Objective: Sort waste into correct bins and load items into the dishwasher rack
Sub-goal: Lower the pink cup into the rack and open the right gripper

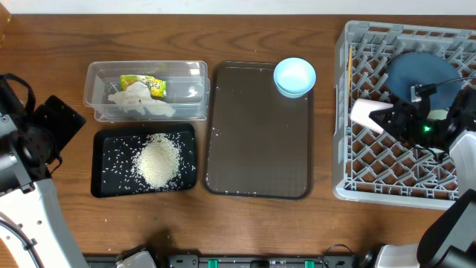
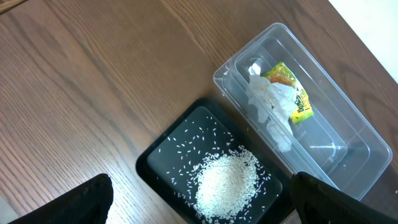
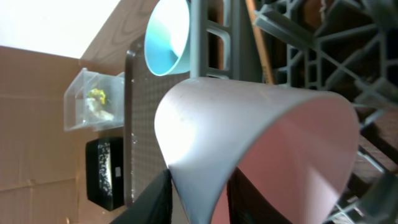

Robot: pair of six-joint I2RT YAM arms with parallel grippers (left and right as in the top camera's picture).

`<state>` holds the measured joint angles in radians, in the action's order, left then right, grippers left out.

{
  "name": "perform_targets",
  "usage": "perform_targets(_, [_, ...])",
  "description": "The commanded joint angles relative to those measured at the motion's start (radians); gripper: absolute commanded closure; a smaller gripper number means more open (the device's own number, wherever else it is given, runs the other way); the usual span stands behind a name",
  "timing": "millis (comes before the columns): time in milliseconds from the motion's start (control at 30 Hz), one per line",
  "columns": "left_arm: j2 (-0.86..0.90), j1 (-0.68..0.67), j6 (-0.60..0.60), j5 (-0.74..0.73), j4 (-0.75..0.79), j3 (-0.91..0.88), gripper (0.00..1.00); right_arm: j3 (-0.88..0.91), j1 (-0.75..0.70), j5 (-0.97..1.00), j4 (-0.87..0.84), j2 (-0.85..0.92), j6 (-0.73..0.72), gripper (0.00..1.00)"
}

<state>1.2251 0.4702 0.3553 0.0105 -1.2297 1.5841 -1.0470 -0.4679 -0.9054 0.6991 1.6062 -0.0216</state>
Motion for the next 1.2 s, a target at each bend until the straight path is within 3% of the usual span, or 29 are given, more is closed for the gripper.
perform_targets(0, [0.004, 0.005, -0.003, 0.009, -0.001, 0.006, 0.07, 0.024, -0.005, 0.301, 0.011, 0.03, -0.07, 0.73])
perform_targets(200, [0.004, 0.005, -0.003, 0.009, 0.0, 0.006, 0.07, 0.024, -0.006, 0.333, 0.027, 0.03, -0.105, 0.71])
perform_targets(367, [0.004, 0.005, -0.003, 0.009, -0.001, 0.006, 0.07, 0.023, -0.013, 0.34, 0.031, 0.03, -0.106, 0.59])
perform_targets(600, [0.004, 0.005, -0.003, 0.009, 0.0, 0.006, 0.07, 0.019, -0.034, 0.344, 0.067, 0.006, -0.124, 0.68])
perform_targets(1167, [0.004, 0.005, -0.003, 0.009, -0.001, 0.006, 0.07, 0.019, -0.037, 0.341, 0.135, -0.321, -0.143, 0.64])
